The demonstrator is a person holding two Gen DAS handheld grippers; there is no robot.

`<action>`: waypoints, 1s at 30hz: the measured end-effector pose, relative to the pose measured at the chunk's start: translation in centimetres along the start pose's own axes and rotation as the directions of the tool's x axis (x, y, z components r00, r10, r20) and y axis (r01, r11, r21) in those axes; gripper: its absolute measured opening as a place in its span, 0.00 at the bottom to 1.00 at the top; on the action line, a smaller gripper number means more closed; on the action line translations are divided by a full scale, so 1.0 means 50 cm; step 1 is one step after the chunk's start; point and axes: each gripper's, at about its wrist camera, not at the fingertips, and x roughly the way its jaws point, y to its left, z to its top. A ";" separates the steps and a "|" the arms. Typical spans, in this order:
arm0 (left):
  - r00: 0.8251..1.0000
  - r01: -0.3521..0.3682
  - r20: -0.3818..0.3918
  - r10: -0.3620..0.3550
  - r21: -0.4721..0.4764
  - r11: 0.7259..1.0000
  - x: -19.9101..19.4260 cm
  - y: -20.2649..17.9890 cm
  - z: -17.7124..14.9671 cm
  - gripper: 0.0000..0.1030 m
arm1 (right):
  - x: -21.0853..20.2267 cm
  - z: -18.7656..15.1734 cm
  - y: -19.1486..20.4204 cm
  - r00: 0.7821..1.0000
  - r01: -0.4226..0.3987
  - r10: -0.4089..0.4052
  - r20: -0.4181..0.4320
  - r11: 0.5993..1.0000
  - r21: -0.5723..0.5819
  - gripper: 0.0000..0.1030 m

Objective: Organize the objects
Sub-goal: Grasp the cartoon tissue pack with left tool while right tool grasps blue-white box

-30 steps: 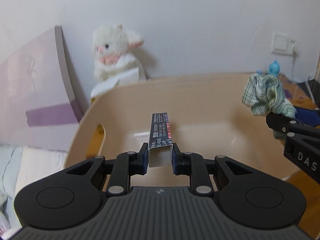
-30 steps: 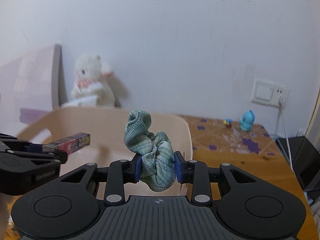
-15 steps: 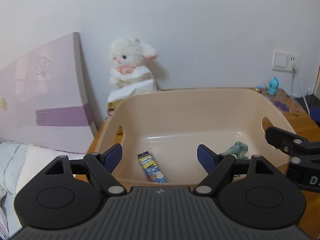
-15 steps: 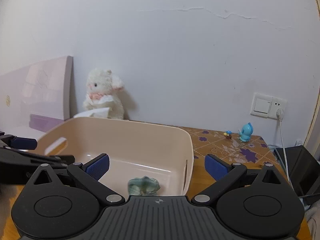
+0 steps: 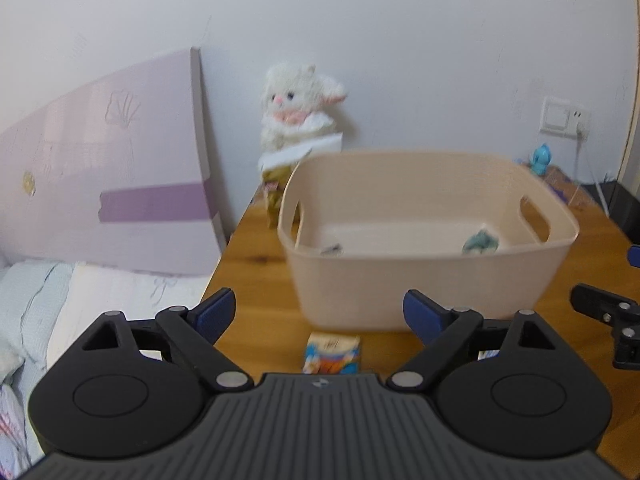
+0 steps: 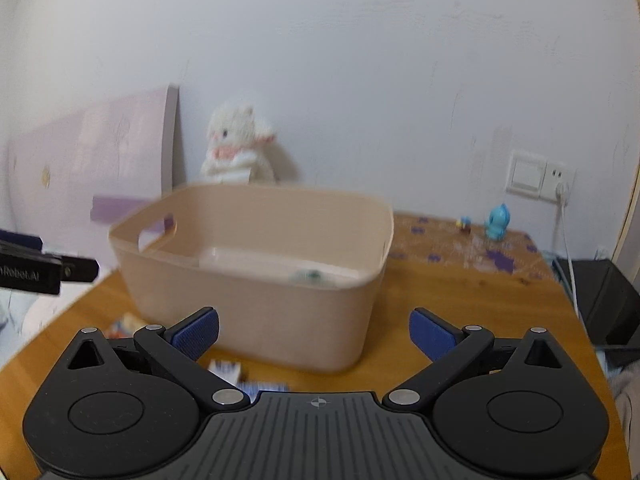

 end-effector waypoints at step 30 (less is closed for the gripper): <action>0.982 0.023 -0.186 -0.017 0.030 0.999 0.199 -0.001 -0.120 0.87 | 0.141 -0.146 0.034 0.971 -0.037 0.030 -0.237 0.999 -0.028 0.98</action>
